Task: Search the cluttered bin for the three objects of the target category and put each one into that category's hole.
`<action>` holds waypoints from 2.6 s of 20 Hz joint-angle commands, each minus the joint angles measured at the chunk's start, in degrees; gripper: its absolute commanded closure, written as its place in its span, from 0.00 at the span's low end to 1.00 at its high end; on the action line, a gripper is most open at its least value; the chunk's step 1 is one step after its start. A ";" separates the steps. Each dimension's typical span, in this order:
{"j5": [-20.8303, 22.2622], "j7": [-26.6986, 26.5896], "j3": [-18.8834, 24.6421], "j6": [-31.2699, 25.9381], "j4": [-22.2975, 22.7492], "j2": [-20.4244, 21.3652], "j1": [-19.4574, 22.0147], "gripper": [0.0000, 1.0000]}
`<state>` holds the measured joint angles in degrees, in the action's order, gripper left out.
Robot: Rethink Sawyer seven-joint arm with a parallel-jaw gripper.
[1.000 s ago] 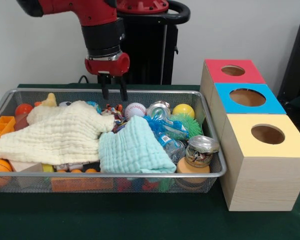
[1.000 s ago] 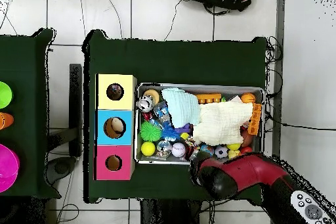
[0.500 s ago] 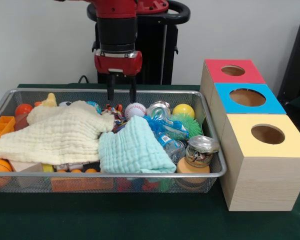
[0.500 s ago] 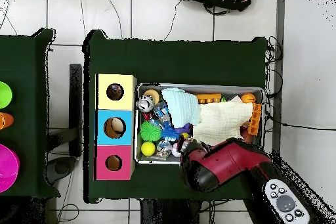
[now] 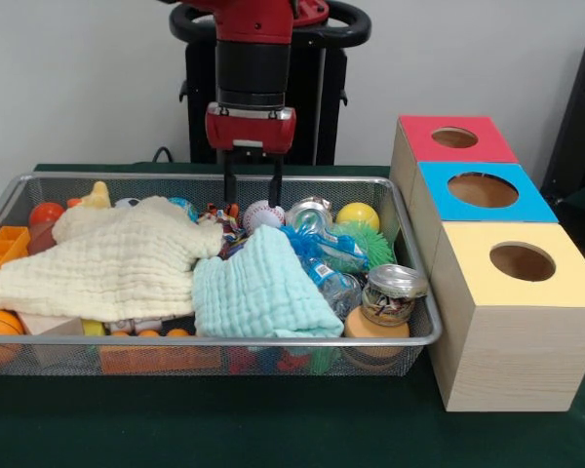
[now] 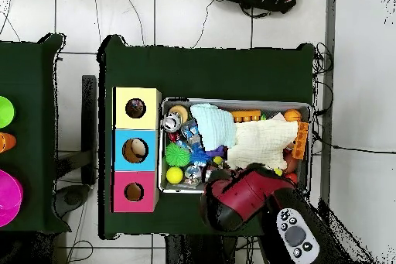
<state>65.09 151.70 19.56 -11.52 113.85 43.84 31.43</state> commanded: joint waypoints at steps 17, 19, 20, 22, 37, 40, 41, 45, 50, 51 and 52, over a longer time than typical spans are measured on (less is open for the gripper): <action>-2.21 -5.95 -0.27 -0.24 -5.02 -3.39 11.17 0.00; -0.91 -3.10 -2.28 1.50 -6.80 -5.75 9.03 0.00; 0.37 -0.59 -4.25 3.28 -8.07 -7.18 7.00 0.00; 0.57 0.60 -5.38 4.04 -9.24 -8.27 5.42 0.00; -2.80 5.00 -17.97 11.90 -7.04 -7.75 -6.29 0.00; -3.84 4.27 -18.15 11.60 -7.00 -7.68 -6.75 0.00; -4.21 4.66 -19.16 12.26 -7.00 -7.84 -7.79 0.00; -4.60 3.04 -18.25 12.42 -6.61 -7.29 -6.59 0.00; -4.79 2.00 -17.27 12.10 -6.34 -6.88 -5.56 0.00; -4.76 2.33 -17.98 12.80 -6.59 -7.34 -6.03 0.00; -4.87 2.59 -18.51 13.20 -6.86 -7.67 -6.46 0.00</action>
<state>62.22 151.70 0.89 -1.89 109.58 36.76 24.33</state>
